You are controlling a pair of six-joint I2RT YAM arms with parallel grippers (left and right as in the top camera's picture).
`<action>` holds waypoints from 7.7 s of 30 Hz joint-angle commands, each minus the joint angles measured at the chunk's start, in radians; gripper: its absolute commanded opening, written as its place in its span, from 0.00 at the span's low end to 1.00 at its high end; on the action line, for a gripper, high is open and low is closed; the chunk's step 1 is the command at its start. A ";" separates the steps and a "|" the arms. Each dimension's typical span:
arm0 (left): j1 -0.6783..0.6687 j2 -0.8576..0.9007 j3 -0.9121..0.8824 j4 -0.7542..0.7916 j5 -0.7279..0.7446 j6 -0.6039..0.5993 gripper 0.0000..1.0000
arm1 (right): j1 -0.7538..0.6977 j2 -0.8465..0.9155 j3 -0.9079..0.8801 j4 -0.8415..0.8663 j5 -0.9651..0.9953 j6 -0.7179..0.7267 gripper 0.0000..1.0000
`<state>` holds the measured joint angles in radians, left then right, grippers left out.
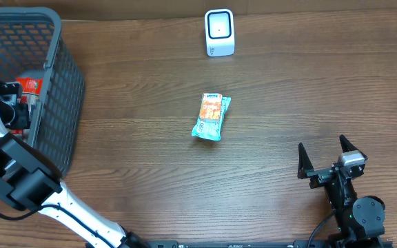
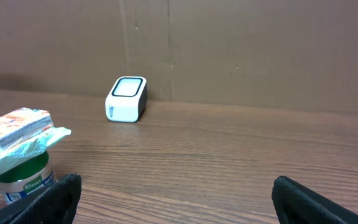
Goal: Scan the item barcode
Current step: 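Move the left gripper back into the grey basket, then grasp the long red-and-tan barcode packet in the basket with the left gripper, then lift the red packet out and lower it beside the snack bar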
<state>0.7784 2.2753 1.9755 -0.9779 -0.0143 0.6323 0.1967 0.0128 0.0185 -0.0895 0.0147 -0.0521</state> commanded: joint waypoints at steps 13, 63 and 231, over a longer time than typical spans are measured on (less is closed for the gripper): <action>0.061 0.046 0.007 0.067 0.094 0.072 0.99 | -0.003 -0.010 -0.011 0.006 -0.002 -0.002 1.00; -0.111 -0.520 0.261 0.124 0.093 -0.306 0.10 | -0.003 -0.010 -0.011 0.006 -0.002 -0.002 1.00; -0.861 -0.777 -0.579 -0.053 -0.054 -0.873 0.04 | -0.003 -0.010 -0.011 0.006 -0.002 -0.002 1.00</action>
<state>-0.0387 1.4258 1.5024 -1.1088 -0.0921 -0.1925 0.1970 0.0128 0.0181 -0.0895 0.0147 -0.0521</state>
